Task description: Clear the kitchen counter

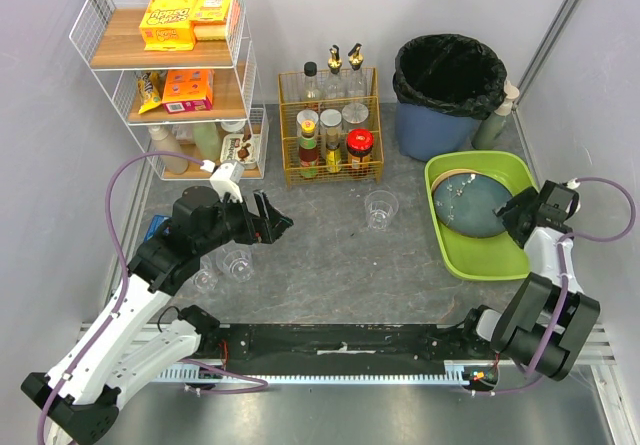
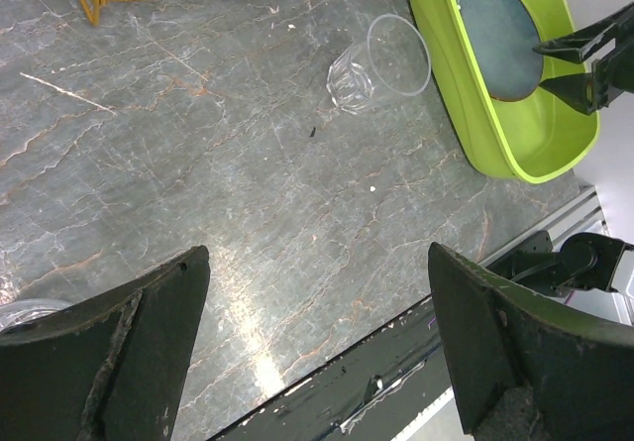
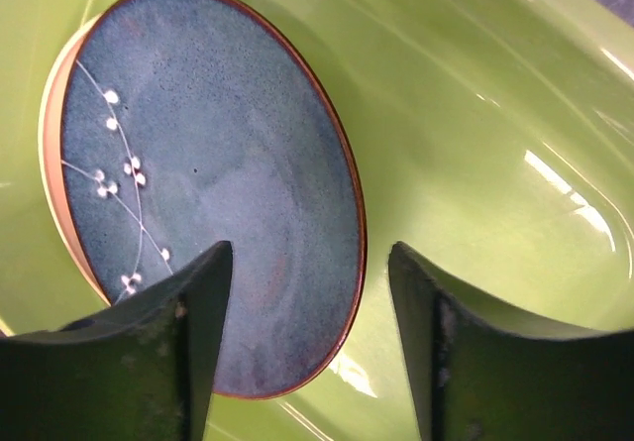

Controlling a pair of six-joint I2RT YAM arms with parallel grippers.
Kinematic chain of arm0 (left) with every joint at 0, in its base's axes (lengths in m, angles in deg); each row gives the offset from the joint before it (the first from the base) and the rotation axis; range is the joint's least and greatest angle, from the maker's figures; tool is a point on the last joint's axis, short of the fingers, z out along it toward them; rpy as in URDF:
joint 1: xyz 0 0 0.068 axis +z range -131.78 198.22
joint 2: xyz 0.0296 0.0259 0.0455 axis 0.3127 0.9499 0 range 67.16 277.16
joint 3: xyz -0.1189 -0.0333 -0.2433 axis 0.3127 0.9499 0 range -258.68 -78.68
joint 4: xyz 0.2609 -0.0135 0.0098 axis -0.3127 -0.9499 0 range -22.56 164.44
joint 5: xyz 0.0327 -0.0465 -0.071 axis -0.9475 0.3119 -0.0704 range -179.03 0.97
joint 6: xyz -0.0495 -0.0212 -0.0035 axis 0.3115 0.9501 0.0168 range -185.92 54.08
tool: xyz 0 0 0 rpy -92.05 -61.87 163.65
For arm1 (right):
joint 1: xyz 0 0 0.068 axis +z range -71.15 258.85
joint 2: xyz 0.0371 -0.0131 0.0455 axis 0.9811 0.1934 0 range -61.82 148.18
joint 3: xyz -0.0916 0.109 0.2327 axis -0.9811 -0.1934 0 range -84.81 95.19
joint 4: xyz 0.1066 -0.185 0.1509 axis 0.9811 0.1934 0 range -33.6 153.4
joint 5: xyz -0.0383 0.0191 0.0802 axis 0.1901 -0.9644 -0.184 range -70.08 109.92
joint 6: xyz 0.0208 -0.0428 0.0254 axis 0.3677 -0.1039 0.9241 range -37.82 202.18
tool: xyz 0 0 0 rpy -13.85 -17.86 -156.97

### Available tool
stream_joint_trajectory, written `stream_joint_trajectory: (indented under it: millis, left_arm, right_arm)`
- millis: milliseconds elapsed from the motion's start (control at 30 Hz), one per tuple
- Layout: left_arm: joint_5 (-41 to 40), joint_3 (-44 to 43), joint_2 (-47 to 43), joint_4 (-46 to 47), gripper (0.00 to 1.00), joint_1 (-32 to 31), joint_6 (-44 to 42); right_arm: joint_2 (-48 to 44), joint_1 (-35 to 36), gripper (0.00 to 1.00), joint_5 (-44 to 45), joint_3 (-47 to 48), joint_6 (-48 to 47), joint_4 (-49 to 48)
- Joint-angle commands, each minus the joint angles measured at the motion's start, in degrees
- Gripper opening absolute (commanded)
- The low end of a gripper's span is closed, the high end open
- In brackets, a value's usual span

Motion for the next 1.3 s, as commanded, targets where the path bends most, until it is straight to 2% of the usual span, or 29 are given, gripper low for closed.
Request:
stream_joint_trajectory:
  millis: [0,100,200,267,467,600,700,800,867,1000,1167,1267]
  left_arm:
    - [-0.1,0.16,0.26,2.16,0.96,-0.18,0.66]
    - [0.07,-0.01,0.78,2.16,0.96,-0.09,0.57]
    - [0.42,-0.36,1.13,2.16,0.96,0.0,0.04]
    - [0.34,-0.54,1.4,2.07,0.96,0.0,-0.13]
    - [0.07,-0.45,2.72,2.25,0.99,0.0,-0.48]
    - [0.16,-0.27,3.94,2.25,0.99,0.0,-0.75]
    - [2.0,0.16,5.61,3.65,0.99,-0.09,-0.23]
    - [8.58,0.95,9.82,8.39,0.99,-0.44,0.65]
    - [10.0,0.52,14.74,11.03,0.99,-1.58,1.97]
    - [7.2,-2.11,23.0,15.59,0.98,-5.27,5.3]
    - [3.07,-4.58,32.93,25.43,0.93,-9.04,14.44]
    - [-3.06,-6.42,38.21,28.87,0.93,-12.12,19.1]
  right_arm:
    - [2.26,-0.14,0.64,-2.73,0.23,0.6,-3.47]
    - [3.05,-0.14,0.51,-3.26,0.84,0.69,-3.48]
    - [0.95,0.29,0.49,-1.34,4.0,0.34,-1.02]
    - [-0.72,1.26,0.55,0.51,6.9,-0.88,1.7]
    - [-5.11,6.0,0.84,-0.98,12.71,-4.93,3.99]
    - [-6.62,9.34,0.93,-4.48,14.03,-5.55,3.38]
    - [-7.58,12.06,0.94,-8.53,14.03,-5.81,2.59]
    - [-9.42,15.4,0.94,-8.45,11.41,-4.15,-0.12]
    - [-11.18,16.81,0.92,-8.1,8.95,-2.83,-1.8]
    - [-12.59,17.61,0.91,-9.15,6.04,-1.94,-3.48]
    - [-13.12,18.22,0.9,-12.4,4.55,-2.47,-3.3]
    - [-14.7,18.4,0.89,-13.11,3.05,-2.47,-2.86]
